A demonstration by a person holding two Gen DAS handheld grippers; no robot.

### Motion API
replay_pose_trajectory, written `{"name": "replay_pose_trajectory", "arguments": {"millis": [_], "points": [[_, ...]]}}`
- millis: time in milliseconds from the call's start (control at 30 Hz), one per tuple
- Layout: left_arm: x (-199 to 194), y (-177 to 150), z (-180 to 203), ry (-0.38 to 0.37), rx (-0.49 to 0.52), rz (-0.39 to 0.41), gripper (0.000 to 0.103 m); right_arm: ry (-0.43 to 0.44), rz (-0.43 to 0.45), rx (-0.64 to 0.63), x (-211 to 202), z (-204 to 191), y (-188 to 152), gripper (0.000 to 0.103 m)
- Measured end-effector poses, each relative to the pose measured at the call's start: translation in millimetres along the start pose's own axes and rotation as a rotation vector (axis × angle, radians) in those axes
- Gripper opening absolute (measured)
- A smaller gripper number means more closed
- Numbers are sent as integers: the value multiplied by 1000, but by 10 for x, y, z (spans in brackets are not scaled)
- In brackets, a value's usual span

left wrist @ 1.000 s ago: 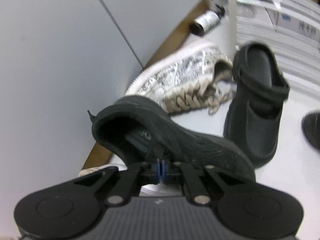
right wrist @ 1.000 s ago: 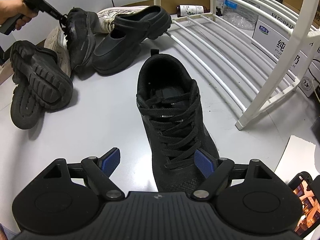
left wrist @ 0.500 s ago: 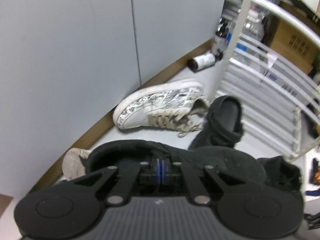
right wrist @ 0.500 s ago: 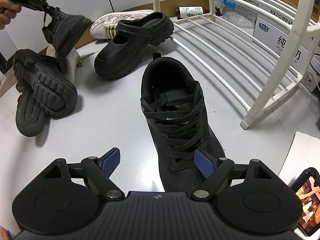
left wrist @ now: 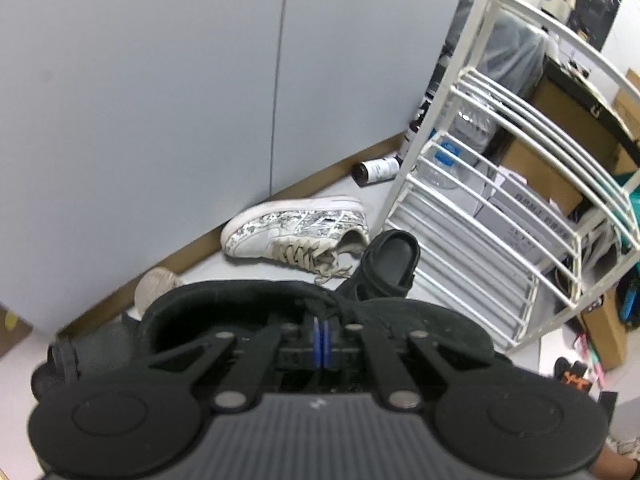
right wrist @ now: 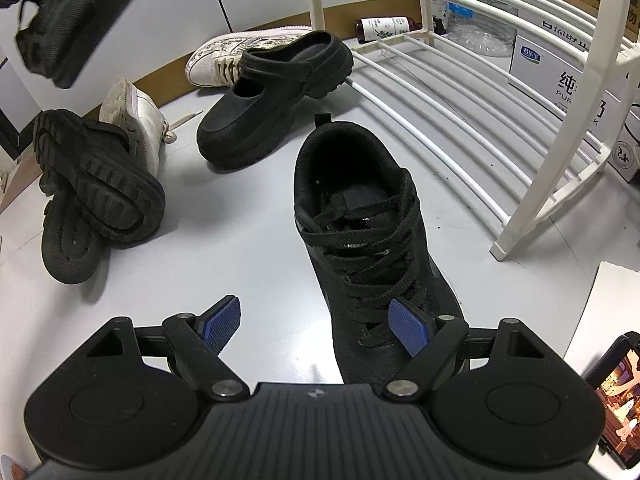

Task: Organize scattered shoes
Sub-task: 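Lift the black shoe with the left tool while the right tool holds the sneaker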

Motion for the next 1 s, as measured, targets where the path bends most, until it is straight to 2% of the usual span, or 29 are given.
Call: {"name": "replay_pose_trajectory", "arguments": {"millis": [233,500,767,1000], "points": [[-250,-542,-3,-25,-127,43,1,4,-1,1,-21,12,-25,85],[-325,-1211,13,-33,-226,-19,1,3,-10,5,-18,21,-50,85],[-550,-1562,-7,-42,-283,-72,1,4,-22,-1,-7,1,-83,85],[-752,-1756,40,-40,-312,-79,1,16,-21,-11,-17,-38,-81,85]]}}
Point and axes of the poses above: each gripper's, at about its wrist camera, not at the fingertips, and x roughly the way its jaws point, z to its right, y to its top, the point moved 1 cm from there along x, roughly the way its jaws point, and after that the axes turned 4 degrees about z, right-handed, at the moved point
